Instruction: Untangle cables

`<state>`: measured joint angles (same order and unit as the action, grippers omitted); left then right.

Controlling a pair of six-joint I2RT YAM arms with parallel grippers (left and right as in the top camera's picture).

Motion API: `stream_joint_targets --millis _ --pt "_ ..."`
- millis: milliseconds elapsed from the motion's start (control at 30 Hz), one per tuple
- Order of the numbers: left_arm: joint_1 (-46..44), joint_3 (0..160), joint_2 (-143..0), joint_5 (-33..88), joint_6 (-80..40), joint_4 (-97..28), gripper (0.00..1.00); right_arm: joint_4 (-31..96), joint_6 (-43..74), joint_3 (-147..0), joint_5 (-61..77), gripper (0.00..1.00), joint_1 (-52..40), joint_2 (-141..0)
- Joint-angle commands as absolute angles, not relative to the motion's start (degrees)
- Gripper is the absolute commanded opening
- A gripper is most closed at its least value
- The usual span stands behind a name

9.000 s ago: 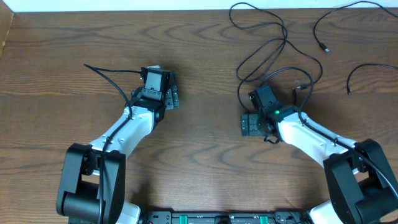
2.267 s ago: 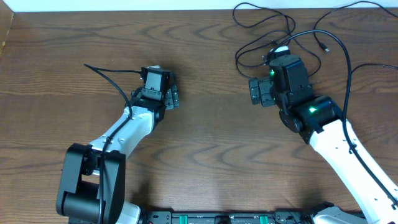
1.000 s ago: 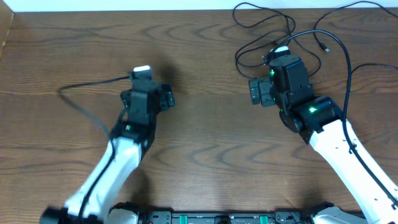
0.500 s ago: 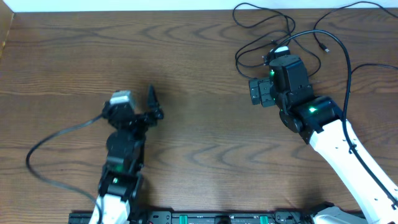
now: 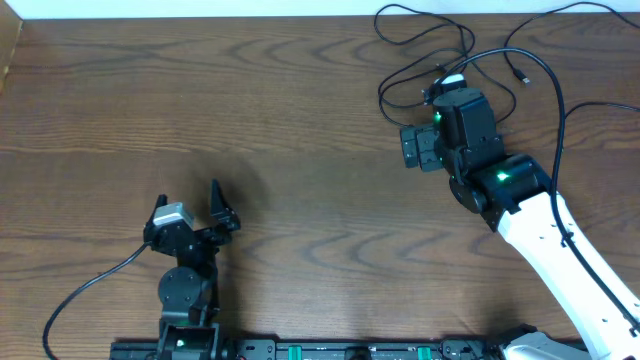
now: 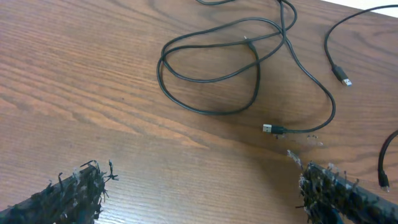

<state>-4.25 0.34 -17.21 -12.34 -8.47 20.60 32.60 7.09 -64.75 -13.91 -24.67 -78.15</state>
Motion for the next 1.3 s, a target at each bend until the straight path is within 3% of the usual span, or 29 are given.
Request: stream_joint_targets --millis 0,467,1267 --pt "-3.49 0.23 -14.83 -12.49 -7.2 18.02 0.93 32.71 6.59 -65.19 -14.48 0.99 -25.08 -77.95" --pt "-3.49 0.23 -5.61 -6.0 1.3 -4.19 0.93 32.71 6.59 -65.19 -14.46 0.99 -25.08 -77.97" --pt "-2.04 0.25 -0.19 -1.72 1.06 -4.16 0.93 32.71 6.57 -65.19 -14.46 0.99 -25.08 -77.95"
